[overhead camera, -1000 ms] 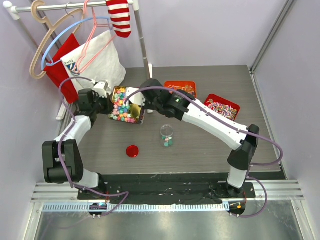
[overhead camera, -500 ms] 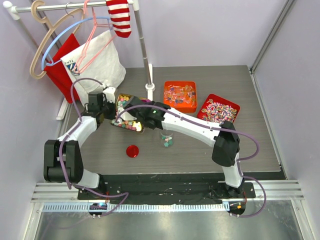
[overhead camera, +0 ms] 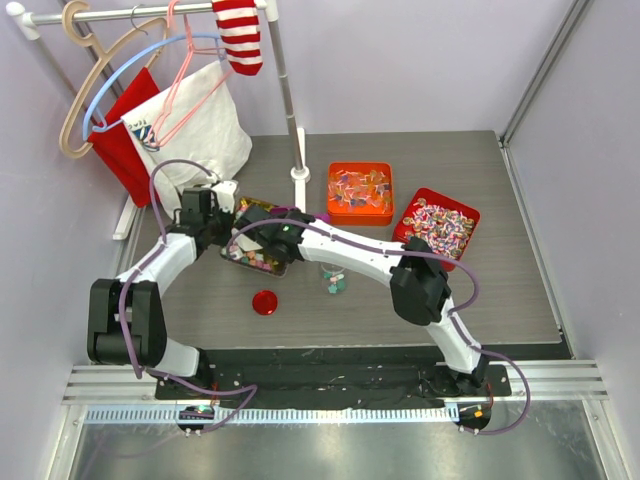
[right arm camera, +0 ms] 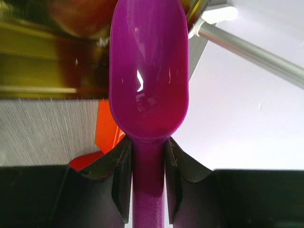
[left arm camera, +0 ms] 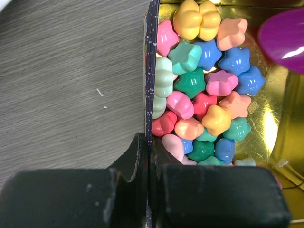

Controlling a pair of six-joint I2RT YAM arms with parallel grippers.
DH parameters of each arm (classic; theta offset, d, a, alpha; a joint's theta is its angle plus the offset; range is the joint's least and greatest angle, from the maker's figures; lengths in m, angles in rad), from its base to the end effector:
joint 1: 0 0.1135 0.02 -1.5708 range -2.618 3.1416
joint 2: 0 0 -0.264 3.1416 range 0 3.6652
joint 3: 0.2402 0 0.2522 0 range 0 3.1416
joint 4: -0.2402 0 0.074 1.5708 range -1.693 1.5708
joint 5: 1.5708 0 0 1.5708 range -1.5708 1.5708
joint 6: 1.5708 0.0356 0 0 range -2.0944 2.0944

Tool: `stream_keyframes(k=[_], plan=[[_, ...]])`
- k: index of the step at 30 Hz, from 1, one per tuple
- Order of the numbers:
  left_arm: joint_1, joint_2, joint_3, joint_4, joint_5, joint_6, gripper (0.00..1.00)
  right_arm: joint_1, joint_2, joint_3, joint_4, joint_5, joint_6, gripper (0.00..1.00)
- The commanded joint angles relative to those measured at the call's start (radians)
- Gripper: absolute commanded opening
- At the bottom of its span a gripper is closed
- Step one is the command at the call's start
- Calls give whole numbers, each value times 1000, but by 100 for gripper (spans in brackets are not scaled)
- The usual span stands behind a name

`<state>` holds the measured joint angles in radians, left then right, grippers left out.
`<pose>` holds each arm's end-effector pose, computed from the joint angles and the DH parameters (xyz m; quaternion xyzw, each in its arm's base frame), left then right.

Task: Pack the candies
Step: Adjust the storage box at the center of the board, then scoop the fake candies from the storage box.

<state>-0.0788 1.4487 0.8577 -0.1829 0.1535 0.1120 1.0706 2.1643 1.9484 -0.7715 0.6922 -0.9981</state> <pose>0.3014 -0.0293 0.2126 0.1172 0.9119 -0.0642 0.3880 0.2481 0.4065 0.2538 -0.7245 0.5443 -0.3149 0.2821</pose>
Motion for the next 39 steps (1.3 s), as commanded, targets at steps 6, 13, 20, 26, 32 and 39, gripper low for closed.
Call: stream_keyframes(k=[6,13,20,26,32,39], plan=[[-9,-62,15,57,115,-6,0,6,37,109,-78,-111,18,1],[-10,-65,20,56,149,-11,0,23,-14,-46,-13,-187,46,1],[-10,-67,24,48,153,-14,0,49,-26,-141,81,-221,95,1],[-9,-63,21,48,150,-14,0,57,15,-77,121,-233,183,1],[-10,-57,21,51,123,-24,0,69,72,7,123,-226,259,1],[-10,-57,17,56,123,-25,0,89,109,50,118,-253,314,1]])
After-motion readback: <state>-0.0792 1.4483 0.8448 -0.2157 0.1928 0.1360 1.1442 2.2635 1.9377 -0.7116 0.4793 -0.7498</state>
